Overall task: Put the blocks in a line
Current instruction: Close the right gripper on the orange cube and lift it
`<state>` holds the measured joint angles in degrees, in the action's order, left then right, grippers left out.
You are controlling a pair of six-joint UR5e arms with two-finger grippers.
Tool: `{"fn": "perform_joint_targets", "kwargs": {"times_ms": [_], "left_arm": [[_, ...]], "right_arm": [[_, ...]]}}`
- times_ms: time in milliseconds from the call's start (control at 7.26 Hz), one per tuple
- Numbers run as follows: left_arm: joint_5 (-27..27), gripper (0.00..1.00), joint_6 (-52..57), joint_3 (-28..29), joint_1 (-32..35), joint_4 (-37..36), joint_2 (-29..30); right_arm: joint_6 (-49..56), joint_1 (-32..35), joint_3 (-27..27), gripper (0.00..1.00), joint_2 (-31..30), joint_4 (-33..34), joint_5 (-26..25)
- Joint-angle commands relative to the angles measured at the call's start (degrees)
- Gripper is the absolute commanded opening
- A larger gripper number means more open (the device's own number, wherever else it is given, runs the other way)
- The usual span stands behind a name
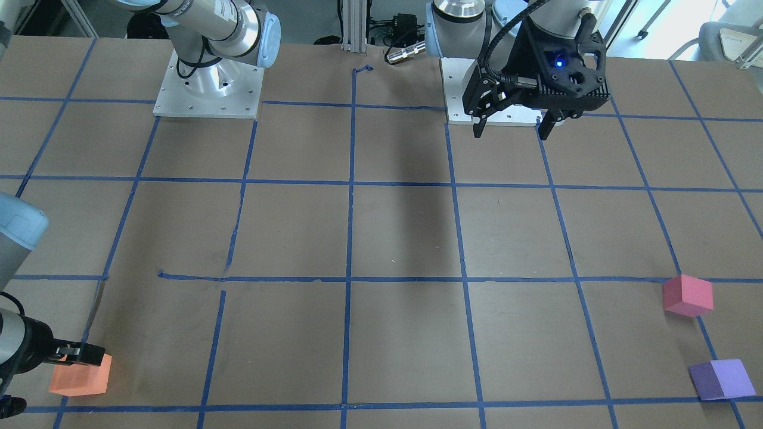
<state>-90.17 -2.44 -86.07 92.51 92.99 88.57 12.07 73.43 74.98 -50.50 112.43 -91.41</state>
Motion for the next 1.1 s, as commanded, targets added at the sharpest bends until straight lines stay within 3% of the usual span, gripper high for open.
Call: {"fn": "perform_joint_targets", "kwargs": {"times_ms": [0, 138, 413, 551, 688, 964], "left_arm": [[-0.27, 1.00, -0.02, 0.29, 0.04, 0.08, 0.02], [-0.09, 1.00, -0.02, 0.29, 0.04, 0.08, 0.02], [-0.27, 1.00, -0.02, 0.21, 0.04, 0.08, 0.02], [-0.27, 1.00, -0.02, 0.21, 0.04, 0.08, -0.06], [-0.36, 1.00, -0.02, 0.21, 0.04, 0.08, -0.15], [-0.44, 1.00, -0.02, 0.21, 0.04, 0.08, -0.15]], "right_arm": [[0.67, 0.04, 0.17, 0.88, 1.28, 1.99, 0.09], [1.37, 0.04, 0.61, 0.85, 1.80, 3.04, 0.09], [4.10, 0.13, 0.26, 0.43, 2.07, 3.06, 0.09], [4.28, 0.39, 0.08, 0.28, 1.81, 3.14, 0.09], [4.36, 1.26, 0.08, 0.20, 1.02, 2.80, 0.18], [0.27, 7.04, 0.08, 0.20, -3.45, 2.00, -0.08]]}}
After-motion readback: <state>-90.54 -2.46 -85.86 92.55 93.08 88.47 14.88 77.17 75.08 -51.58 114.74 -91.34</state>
